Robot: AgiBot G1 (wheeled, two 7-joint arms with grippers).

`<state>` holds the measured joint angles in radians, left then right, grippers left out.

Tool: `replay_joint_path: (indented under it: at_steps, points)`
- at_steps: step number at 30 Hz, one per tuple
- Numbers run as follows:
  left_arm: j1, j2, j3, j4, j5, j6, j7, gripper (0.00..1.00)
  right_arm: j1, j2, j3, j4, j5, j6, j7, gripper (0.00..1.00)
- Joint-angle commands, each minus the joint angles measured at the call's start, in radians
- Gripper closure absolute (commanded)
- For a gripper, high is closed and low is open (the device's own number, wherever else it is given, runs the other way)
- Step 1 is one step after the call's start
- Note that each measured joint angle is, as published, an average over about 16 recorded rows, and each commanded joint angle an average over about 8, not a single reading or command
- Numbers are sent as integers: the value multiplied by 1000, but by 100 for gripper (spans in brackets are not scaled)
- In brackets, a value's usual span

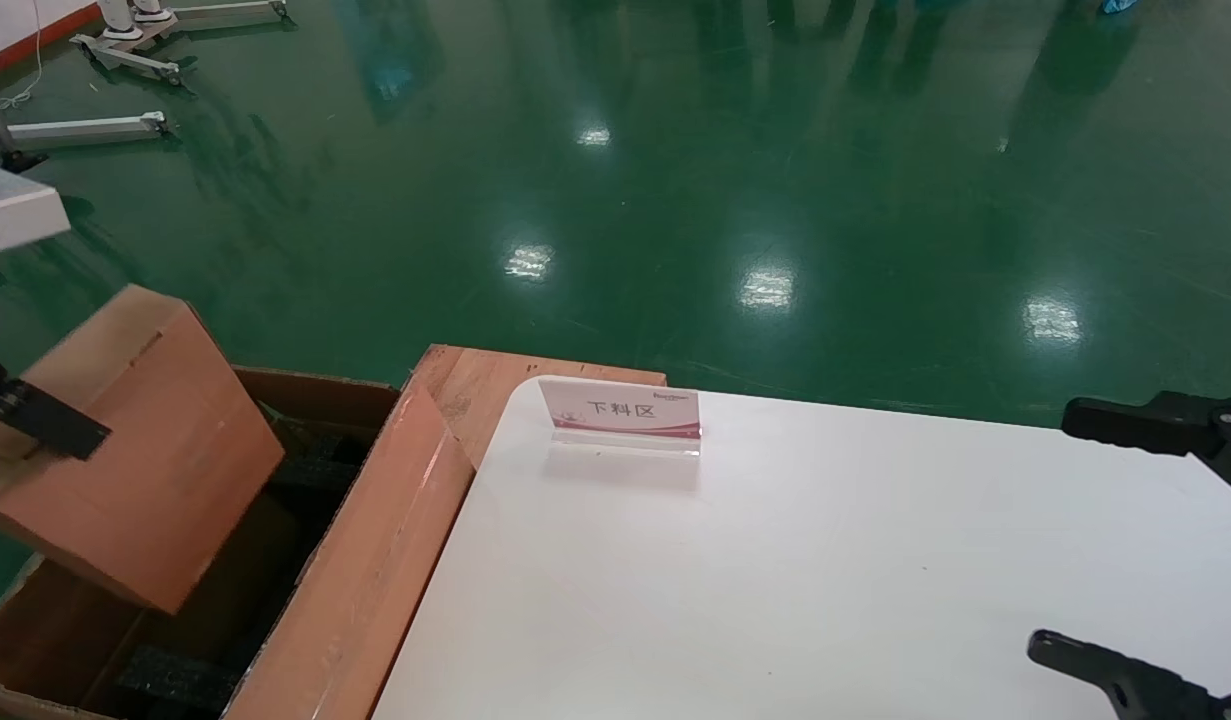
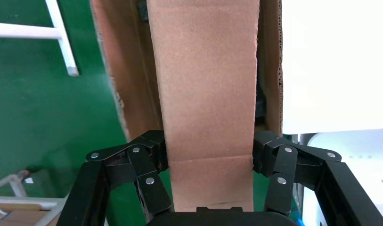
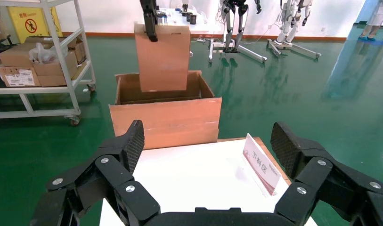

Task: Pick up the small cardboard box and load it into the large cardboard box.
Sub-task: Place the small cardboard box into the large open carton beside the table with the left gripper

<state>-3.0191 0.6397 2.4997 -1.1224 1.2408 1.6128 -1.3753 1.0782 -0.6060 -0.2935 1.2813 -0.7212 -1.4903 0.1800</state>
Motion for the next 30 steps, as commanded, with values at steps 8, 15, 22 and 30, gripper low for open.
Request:
replay_joint_path:
  at_steps: [8,15,22,30]
  points:
    - [18,-120,-93,-168,102,-11,-142,100,0,0,-1,0,0,0,0,0]
    - [104,-185,-180,-206,162,-42,-180,100,0,0,-1,0,1,0,0,0]
    - [155,-232,-235,-206,206,-54,-171,100,0,1,-1,0,1,1,-1,0]
    - [176,-264,-243,-213,218,-46,-169,100,0,1,-2,0,1,1,-1,0]
